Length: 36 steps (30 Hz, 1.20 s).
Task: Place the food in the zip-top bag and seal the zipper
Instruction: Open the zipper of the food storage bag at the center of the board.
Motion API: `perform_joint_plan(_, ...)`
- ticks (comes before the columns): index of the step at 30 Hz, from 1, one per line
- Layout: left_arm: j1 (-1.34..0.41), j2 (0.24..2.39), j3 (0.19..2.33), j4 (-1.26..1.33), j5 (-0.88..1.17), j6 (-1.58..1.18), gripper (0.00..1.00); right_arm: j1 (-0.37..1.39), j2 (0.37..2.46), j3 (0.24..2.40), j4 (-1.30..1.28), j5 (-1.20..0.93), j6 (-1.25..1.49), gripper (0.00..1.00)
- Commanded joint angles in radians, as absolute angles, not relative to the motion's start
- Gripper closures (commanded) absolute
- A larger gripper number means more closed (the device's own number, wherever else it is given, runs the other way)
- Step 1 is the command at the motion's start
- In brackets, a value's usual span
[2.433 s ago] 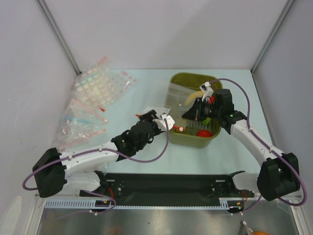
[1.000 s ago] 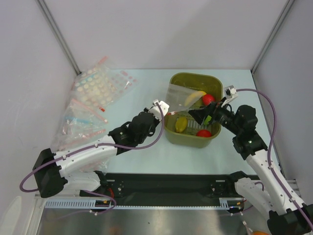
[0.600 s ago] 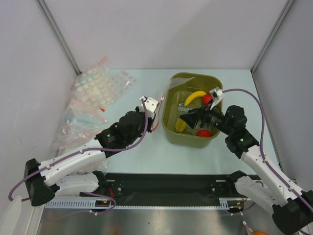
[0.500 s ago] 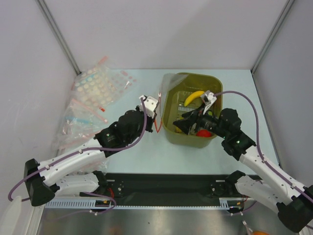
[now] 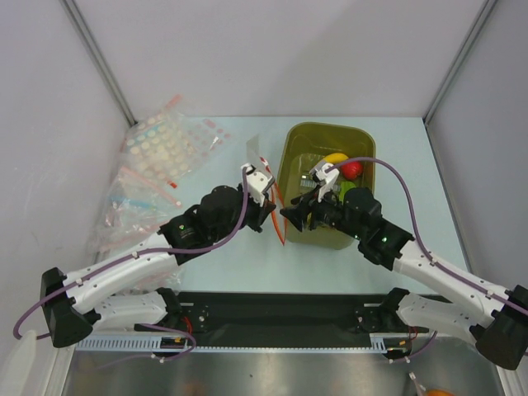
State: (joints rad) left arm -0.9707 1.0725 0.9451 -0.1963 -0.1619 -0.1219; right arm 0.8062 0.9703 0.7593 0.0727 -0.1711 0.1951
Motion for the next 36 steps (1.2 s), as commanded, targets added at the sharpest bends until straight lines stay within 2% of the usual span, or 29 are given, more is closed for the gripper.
perform_joint_plan(1,-0.968,1.061,0.999,-0.189,-0.081,-0.140,1.00,0.818,0.980,0.810,0.083,-0.084,0.167,0.48)
perform_joint_plan(11,-0.968,1.086,1.019,-0.215,-0.054,-0.134,1.00,0.821,1.015,0.830,0.063,-0.058,0.172,0.79)
perform_joint_plan(12,-0.971,1.086,1.022,-0.225,-0.063,-0.132,0.98,0.821,1.020,0.831,0.060,-0.057,0.172,0.90)
perform_joint_plan(14,-0.973,1.091,1.031,-0.239,-0.116,-0.127,0.94,0.821,1.022,0.833,0.060,-0.051,0.179,0.99)
perform_joint_plan(15,-0.980,1.095,1.038,-0.254,-0.145,-0.124,0.80,0.822,1.022,0.833,0.061,-0.049,0.183,1.00)
perform_joint_plan(21,-1.002,1.117,1.037,-0.253,-0.219,-0.101,0.54,0.821,1.031,0.805,0.115,-0.067,0.256,1.00)
perform_joint_plan(24,-1.003,1.134,1.040,-0.258,-0.241,-0.101,0.44,0.821,1.040,0.789,0.166,-0.058,0.302,1.00)
perform_joint_plan(29,-1.003,1.138,1.026,-0.233,-0.279,-0.110,0.39,0.847,1.023,0.727,0.274,-0.031,0.371,1.00)
perform_joint_plan(32,-1.003,1.134,1.016,-0.218,-0.302,-0.112,0.40,0.880,1.017,0.727,0.273,0.041,0.348,1.00)
perform_joint_plan(35,-1.003,1.121,1.000,-0.199,-0.337,-0.110,0.43,0.893,1.022,0.733,0.276,0.043,0.330,1.00)
perform_joint_plan(36,-1.002,1.118,0.990,-0.184,-0.344,-0.110,0.52,0.897,1.032,0.735,0.276,0.041,0.328,1.00)
